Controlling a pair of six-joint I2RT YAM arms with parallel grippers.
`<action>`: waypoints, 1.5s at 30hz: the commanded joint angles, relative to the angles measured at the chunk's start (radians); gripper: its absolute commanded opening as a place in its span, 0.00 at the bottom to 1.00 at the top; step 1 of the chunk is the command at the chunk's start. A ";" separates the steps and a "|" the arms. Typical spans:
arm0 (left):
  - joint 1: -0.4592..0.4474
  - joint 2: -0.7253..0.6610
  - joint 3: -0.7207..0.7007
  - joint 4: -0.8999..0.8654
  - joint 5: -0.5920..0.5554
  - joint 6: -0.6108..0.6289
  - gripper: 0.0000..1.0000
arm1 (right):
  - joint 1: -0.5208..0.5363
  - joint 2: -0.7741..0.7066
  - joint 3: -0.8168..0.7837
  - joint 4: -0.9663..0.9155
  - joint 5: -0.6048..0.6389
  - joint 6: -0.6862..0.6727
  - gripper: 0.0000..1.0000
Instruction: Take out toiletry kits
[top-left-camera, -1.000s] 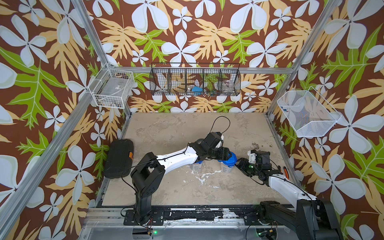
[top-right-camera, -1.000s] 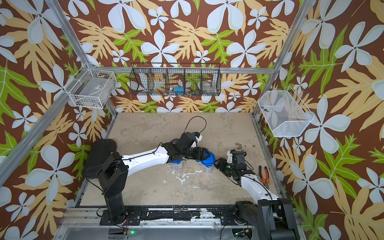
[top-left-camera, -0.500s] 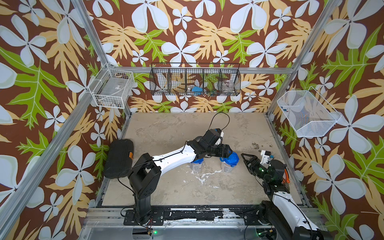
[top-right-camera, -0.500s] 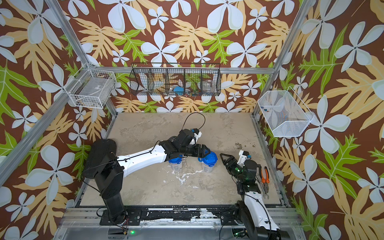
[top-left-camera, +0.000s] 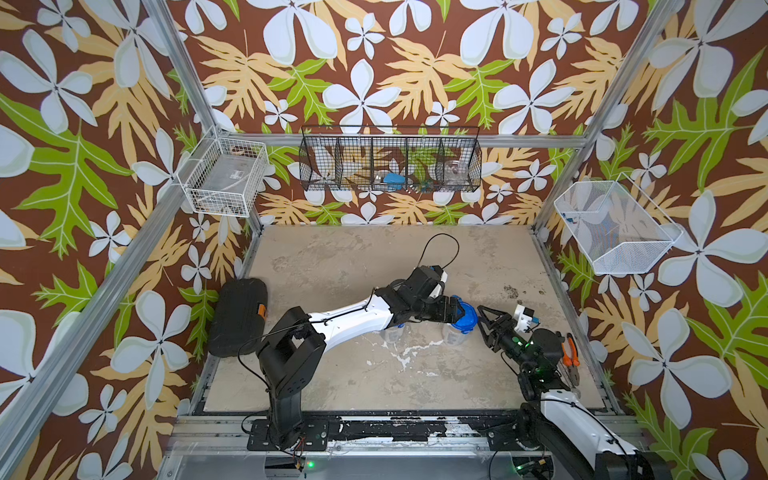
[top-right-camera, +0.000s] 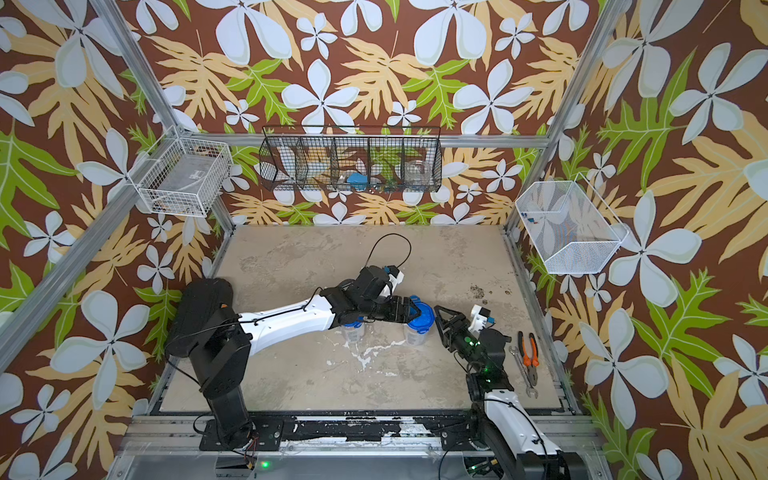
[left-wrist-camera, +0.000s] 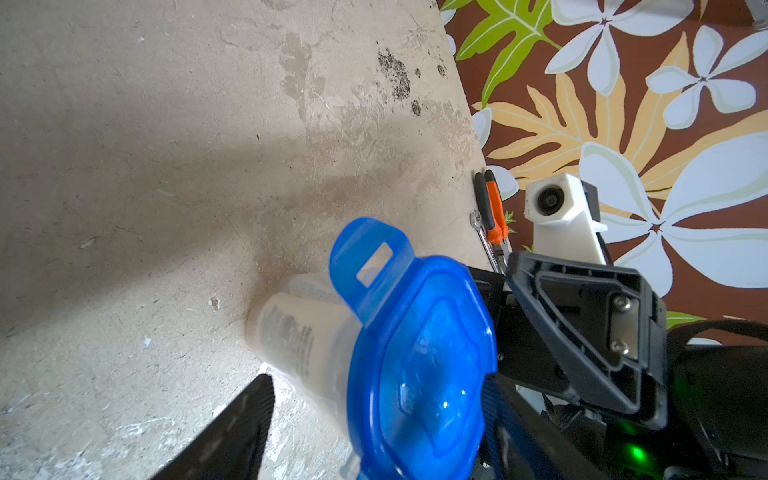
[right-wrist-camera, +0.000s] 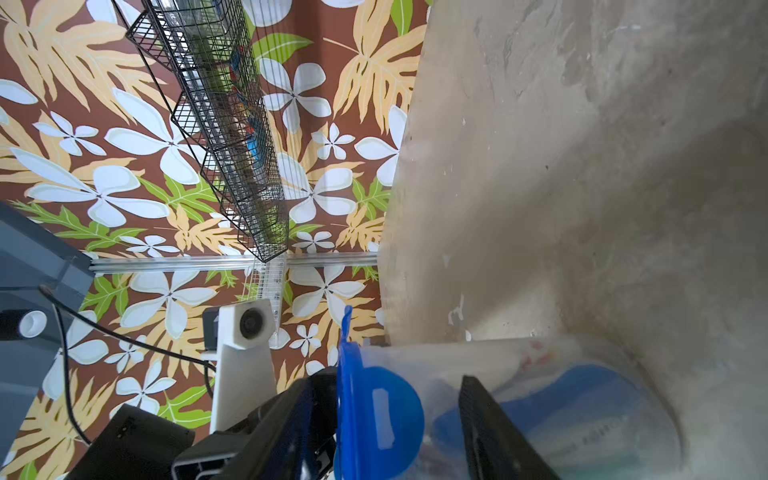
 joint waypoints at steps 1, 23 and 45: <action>-0.003 0.005 -0.002 0.025 0.012 -0.001 0.80 | 0.006 0.013 0.002 0.082 -0.003 0.040 0.54; -0.020 0.025 -0.052 -0.015 -0.026 0.010 0.73 | 0.021 0.156 -0.024 0.293 -0.046 0.124 0.41; -0.044 0.069 -0.054 -0.186 -0.086 0.134 0.66 | 0.019 0.113 0.084 0.127 0.011 -0.040 0.24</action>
